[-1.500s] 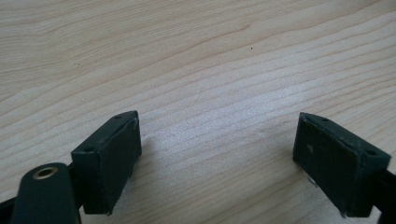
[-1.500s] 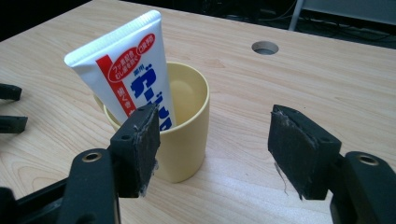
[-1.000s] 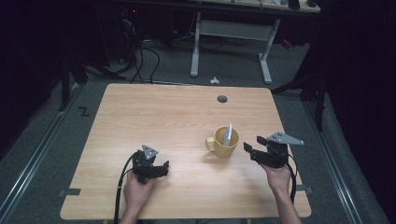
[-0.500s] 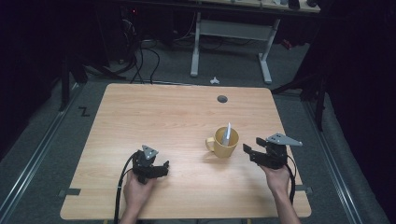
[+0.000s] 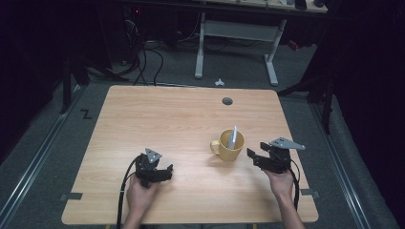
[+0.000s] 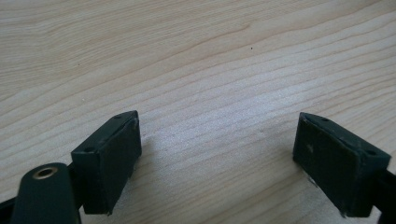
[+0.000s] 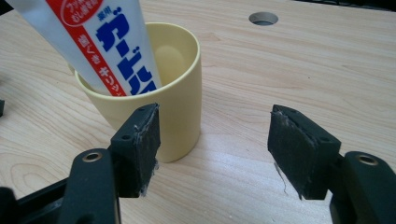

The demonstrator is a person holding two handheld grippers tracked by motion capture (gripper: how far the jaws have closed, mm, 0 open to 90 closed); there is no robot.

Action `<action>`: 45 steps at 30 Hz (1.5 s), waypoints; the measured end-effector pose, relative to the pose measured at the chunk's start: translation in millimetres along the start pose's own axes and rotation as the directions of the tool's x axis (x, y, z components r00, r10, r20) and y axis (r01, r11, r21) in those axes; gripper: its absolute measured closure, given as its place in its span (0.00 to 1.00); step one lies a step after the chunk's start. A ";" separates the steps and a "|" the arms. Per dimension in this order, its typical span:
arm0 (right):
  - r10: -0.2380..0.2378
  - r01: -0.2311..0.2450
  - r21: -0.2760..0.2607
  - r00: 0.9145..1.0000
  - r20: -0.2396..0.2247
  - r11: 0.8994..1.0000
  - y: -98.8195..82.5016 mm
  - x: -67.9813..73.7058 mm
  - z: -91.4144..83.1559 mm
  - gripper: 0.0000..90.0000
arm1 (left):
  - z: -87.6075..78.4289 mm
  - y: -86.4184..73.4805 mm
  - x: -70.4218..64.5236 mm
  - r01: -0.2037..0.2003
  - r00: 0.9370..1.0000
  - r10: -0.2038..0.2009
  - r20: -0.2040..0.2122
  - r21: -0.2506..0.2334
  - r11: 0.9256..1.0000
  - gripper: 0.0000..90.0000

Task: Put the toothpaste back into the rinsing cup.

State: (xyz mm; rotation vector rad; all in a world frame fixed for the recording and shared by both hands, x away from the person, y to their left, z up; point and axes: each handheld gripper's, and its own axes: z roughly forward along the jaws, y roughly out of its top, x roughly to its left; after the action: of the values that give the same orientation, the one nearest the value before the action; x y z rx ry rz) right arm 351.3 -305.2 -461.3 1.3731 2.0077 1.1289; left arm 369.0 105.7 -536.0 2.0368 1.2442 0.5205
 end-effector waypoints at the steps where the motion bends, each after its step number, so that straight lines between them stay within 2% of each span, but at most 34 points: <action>1: -0.001 0.001 0.001 1.000 0.000 1.000 -0.3 -0.6 0.1 0.39 | 0.1 0.0 0.0 0.000 1.000 0.000 -0.001 -0.001 1.000 0.17; 36: 0.036 -0.036 0.066 0.999 0.000 0.997 -22.3 -6.2 16.8 0.39 | 0.0 0.0 0.0 0.000 1.000 0.000 0.000 0.000 1.000 0.17; 40: 0.057 -0.057 0.065 0.998 0.005 0.996 -25.8 -8.3 16.1 0.39 | 0.1 0.0 0.0 0.000 1.000 0.000 -0.001 0.000 1.000 0.17; 45: 0.048 -0.049 0.075 0.999 0.013 0.996 -29.7 -9.1 18.0 0.39 | 0.1 0.0 0.0 0.000 1.000 0.000 -0.001 -0.001 1.000 0.17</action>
State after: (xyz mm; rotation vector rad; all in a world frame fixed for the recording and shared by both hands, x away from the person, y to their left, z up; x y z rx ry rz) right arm 352.3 -311.8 -496.6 1.4693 2.0380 1.0732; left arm 369.1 105.6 -536.0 2.0362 1.2445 0.5213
